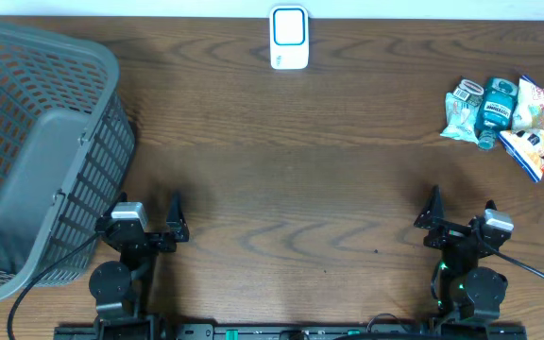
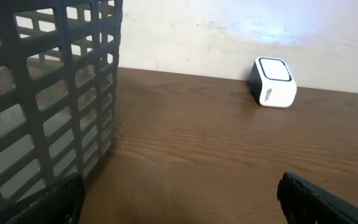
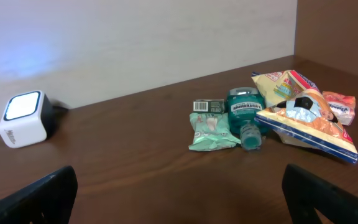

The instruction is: Scan the item barcode

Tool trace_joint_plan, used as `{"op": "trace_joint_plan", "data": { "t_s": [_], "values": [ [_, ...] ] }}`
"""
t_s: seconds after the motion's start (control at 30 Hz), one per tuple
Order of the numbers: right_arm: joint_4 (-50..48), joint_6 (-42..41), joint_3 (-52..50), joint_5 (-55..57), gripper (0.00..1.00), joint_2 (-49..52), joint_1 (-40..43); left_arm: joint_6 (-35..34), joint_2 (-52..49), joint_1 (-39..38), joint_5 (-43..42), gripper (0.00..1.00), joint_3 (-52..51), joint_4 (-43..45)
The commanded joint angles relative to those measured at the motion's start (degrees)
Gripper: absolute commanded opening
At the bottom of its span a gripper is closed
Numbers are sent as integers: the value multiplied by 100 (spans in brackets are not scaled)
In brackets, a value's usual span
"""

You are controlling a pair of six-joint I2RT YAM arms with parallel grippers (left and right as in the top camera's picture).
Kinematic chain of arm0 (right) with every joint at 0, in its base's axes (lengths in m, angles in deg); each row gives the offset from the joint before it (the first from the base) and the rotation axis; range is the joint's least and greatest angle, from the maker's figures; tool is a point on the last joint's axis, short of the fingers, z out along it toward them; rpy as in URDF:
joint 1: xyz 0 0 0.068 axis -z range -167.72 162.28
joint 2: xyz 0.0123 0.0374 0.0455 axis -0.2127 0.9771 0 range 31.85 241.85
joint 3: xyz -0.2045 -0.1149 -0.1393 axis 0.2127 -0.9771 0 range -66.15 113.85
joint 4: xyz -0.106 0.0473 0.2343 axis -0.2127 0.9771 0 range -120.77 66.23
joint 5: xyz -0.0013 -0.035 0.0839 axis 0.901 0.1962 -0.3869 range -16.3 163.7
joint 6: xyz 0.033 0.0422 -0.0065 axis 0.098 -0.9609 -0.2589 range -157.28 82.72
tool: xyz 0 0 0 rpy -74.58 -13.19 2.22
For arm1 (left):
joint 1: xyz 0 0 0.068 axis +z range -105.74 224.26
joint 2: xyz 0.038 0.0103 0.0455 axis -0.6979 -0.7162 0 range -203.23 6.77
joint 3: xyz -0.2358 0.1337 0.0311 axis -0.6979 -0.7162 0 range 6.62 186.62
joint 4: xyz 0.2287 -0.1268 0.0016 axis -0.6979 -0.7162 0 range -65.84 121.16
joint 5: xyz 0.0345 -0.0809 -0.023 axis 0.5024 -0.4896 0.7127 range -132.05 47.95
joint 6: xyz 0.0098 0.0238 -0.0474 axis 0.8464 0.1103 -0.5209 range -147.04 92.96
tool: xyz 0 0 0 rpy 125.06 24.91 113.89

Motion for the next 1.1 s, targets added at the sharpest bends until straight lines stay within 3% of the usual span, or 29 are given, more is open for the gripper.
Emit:
{"op": "trace_joint_plan", "data": {
  "t_s": [0.0,1.07],
  "values": [
    [24,-24,-4,28,99,-33,17,13,13,2,-72,98,-98,-184],
    [24,-24,-4,28,99,-33,17,168,293,-492,164,98,-98,-219]
  ]
}}
